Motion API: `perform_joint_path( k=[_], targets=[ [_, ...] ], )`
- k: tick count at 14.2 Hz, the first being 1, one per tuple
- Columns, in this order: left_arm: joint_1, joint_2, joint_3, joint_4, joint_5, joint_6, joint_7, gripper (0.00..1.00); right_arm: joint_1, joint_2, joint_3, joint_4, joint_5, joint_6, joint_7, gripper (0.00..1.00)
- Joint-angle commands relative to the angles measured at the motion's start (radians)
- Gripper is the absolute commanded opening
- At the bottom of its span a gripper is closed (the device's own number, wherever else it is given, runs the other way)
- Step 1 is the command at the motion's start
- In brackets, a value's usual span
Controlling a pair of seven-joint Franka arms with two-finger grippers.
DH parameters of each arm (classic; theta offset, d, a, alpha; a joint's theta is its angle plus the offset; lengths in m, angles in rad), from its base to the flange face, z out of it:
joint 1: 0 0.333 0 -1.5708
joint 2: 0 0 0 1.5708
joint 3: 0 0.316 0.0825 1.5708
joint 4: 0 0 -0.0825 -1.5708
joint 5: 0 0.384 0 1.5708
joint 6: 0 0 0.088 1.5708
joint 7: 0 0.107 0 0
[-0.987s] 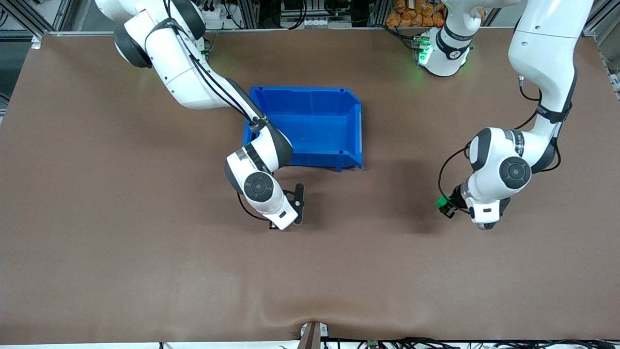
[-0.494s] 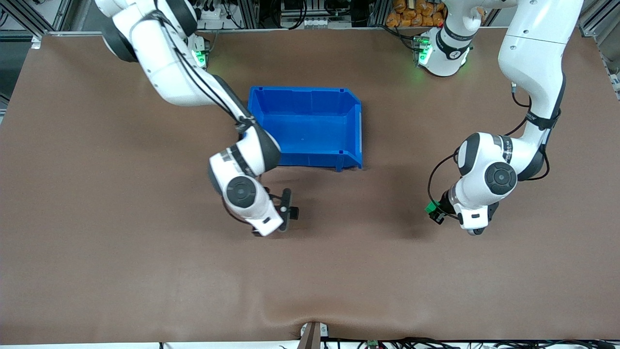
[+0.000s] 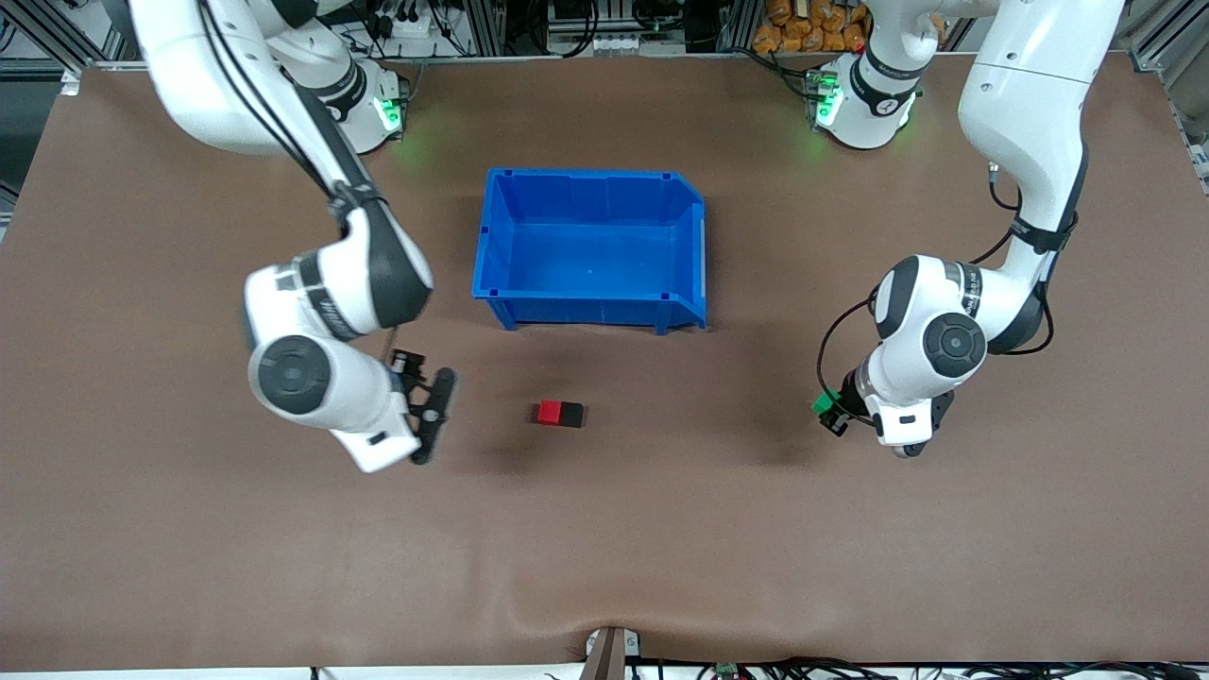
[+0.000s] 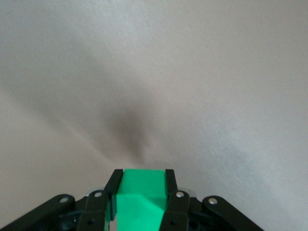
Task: Attach green and red cubes to black cube
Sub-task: 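Withdraw the right gripper while the left gripper lifts the green cube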
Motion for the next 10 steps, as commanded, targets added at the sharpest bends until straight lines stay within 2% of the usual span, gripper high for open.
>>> perform_joint_path(
  k=[1, 4, 10],
  targets=[
    [-0.015, 0.032, -0.006, 0.063, -0.082, -0.029, -0.018, 0.0, -0.083, -0.122, 0.018, -0.131, 0.005, 0.005, 0.006, 1.0],
    [-0.02, 0.054, -0.006, 0.077, -0.087, -0.032, -0.026, 0.0, -0.166, -0.208, 0.018, -0.178, 0.005, -0.006, 0.006, 1.0],
    [-0.017, 0.059, -0.006, 0.078, -0.088, -0.032, -0.026, 0.0, -0.333, -0.314, 0.016, -0.175, 0.008, -0.056, 0.006, 1.0]
  ],
)
